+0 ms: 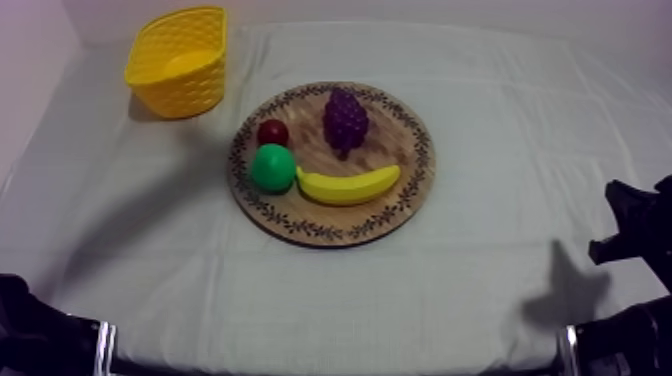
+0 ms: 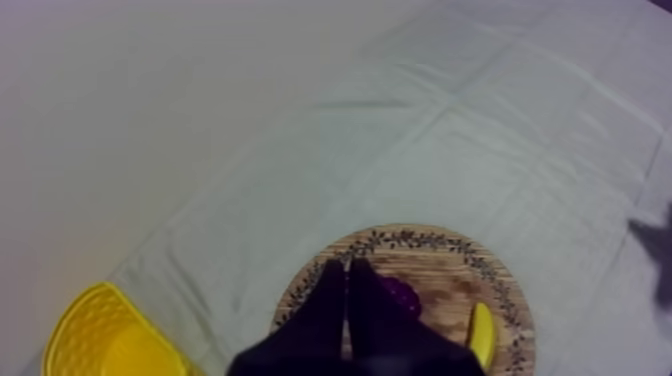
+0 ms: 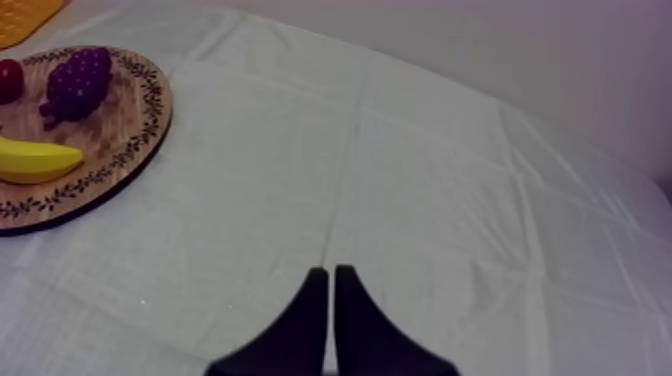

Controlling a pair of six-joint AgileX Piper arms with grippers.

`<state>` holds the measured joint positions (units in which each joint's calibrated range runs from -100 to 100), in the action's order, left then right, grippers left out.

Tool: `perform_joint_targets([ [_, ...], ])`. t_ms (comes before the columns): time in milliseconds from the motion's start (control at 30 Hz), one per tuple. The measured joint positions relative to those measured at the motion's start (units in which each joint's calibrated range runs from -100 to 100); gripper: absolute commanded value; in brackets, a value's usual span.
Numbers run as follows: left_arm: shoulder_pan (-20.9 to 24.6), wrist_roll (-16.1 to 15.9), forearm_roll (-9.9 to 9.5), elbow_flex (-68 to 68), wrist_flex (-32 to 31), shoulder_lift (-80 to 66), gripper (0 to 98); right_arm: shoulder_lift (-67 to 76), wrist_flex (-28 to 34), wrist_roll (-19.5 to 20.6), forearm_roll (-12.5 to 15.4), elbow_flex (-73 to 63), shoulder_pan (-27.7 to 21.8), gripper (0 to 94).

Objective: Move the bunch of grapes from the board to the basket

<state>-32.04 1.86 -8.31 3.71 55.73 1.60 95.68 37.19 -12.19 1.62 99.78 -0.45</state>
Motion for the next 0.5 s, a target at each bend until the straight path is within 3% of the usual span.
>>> perform_joint_targets([
  [500, -2.30, -4.15, 1.93, 20.22, 18.91, 14.95, 0.0, 0.00, 0.00, 0.00, 0.00, 0.00, 0.00, 0.5],
])
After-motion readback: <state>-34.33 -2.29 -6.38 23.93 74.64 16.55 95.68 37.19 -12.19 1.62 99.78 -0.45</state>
